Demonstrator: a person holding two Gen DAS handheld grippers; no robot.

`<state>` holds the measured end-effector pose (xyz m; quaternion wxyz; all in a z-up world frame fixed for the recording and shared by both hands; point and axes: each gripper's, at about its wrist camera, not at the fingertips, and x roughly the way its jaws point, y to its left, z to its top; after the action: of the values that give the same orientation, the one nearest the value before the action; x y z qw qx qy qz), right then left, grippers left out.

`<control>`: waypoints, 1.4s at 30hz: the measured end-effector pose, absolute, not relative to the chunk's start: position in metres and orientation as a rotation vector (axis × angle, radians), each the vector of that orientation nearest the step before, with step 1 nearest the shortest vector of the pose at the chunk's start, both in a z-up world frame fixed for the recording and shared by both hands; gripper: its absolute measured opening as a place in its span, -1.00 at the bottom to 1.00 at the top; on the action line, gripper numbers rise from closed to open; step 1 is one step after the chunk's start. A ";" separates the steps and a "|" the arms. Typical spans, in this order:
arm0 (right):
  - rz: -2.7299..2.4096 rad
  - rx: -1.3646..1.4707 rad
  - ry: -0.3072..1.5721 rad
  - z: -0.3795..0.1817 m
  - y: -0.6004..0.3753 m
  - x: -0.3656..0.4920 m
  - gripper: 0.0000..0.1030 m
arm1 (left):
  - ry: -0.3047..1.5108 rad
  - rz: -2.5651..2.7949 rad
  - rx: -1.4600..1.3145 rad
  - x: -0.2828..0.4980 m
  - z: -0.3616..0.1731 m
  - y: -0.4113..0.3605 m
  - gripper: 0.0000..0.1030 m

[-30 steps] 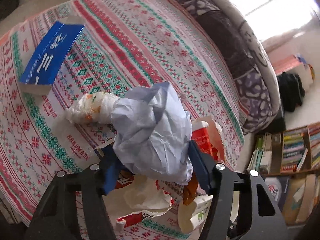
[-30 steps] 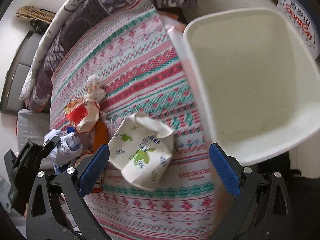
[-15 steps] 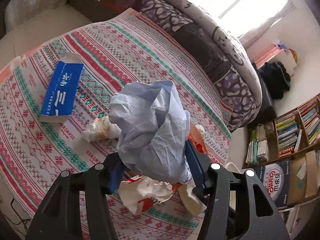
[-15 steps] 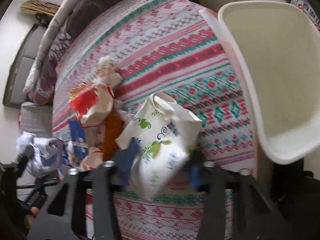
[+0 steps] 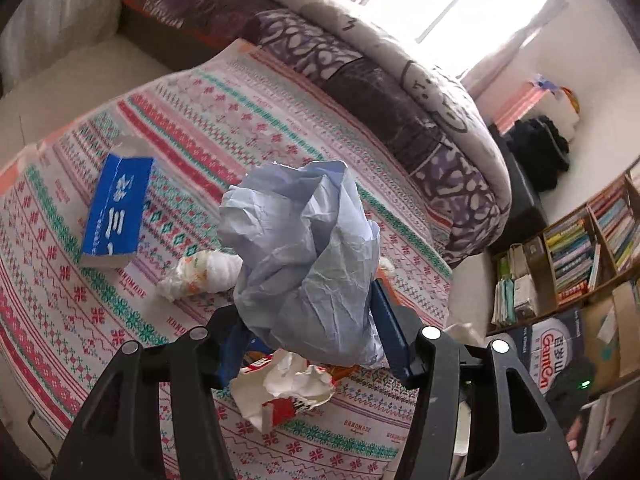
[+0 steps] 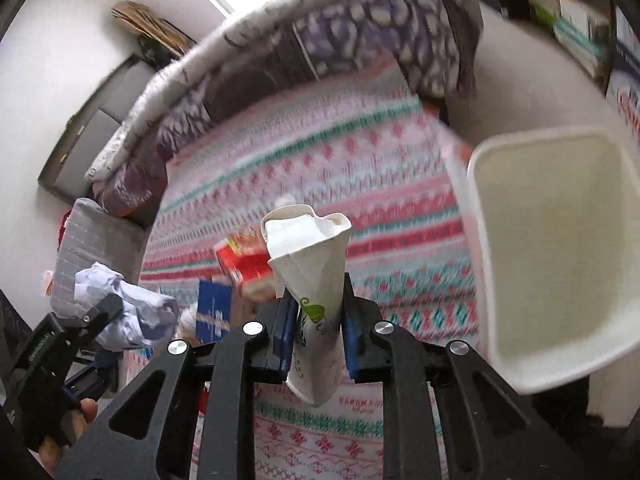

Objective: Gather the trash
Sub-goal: 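Carry bag and cup over the wastebasket and open both tools to drop them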

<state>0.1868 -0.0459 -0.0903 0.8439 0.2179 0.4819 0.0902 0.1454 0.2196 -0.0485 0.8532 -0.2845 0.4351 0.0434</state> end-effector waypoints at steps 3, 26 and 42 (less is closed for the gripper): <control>0.176 0.476 0.962 -0.076 -0.057 0.188 -0.63 | 0.896 0.081 -0.557 0.148 -0.041 0.207 0.09; -0.160 0.232 0.735 -0.043 -0.177 0.170 -0.62 | 0.806 -0.130 -0.195 0.157 -0.024 0.039 0.09; -0.452 0.233 0.658 -0.033 -0.254 0.152 0.60 | 0.846 -0.290 -0.073 0.157 -0.044 -0.064 0.10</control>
<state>0.1519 -0.2536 -0.0327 0.9148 0.1130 0.3198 -0.2195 0.1566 -0.0638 -0.0443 0.9010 -0.0354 0.4090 -0.1404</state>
